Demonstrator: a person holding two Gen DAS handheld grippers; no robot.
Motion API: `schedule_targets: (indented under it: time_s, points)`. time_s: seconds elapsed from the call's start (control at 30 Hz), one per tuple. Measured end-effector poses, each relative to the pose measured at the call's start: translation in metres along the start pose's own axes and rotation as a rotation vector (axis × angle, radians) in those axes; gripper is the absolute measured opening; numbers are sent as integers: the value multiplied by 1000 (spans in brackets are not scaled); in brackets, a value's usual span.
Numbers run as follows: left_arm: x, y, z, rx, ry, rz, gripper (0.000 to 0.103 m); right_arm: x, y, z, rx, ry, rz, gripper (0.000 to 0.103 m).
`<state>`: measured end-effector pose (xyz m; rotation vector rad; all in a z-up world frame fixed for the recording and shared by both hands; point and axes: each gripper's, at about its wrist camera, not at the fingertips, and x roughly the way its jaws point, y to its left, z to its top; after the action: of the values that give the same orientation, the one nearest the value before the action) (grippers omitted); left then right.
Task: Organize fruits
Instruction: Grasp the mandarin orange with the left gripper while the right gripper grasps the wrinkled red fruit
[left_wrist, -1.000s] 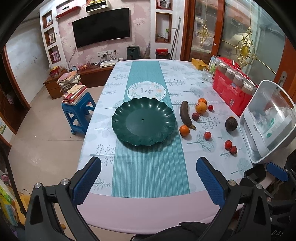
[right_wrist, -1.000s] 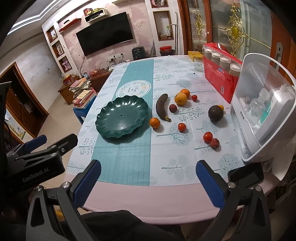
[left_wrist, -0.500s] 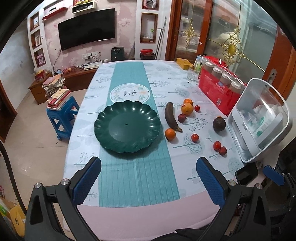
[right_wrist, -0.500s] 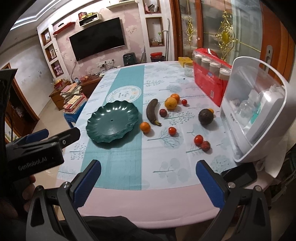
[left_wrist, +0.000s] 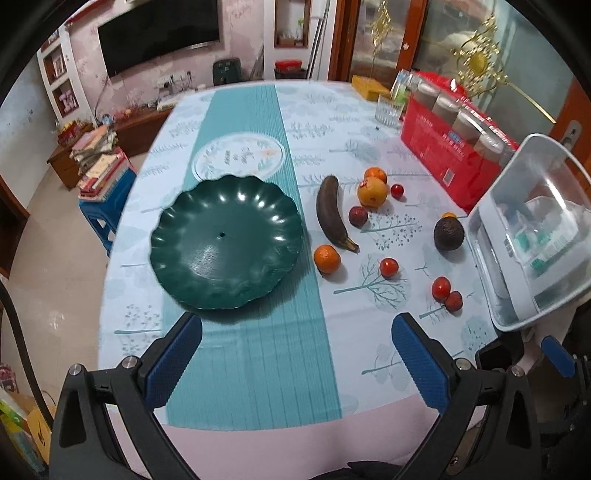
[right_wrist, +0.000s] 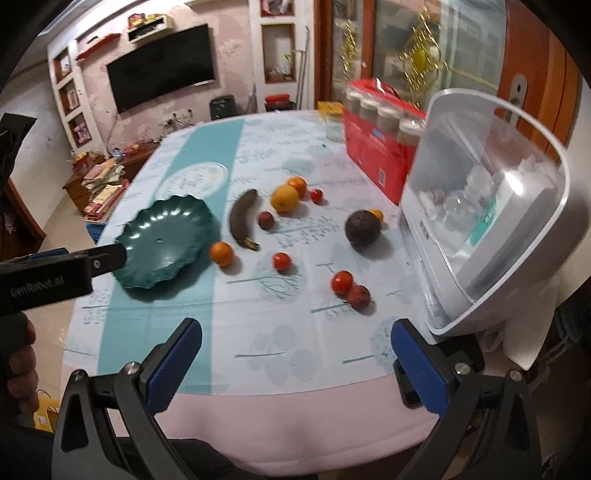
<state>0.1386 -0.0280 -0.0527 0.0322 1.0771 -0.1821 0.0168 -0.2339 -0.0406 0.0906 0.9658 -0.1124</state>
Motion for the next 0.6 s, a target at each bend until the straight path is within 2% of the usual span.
schedule_targets:
  time_s: [0.13,0.4,0.6]
  points:
    - [36,-10,15,-29,62,16,102,31,-18,5,20,50,-8,103]
    - [110,-30,39,-109,134,19,99,87,-53,16,113,110,-5,99]
    - [153,-34,46,-173,194,33,98,126,-70,20,173,176,4,96]
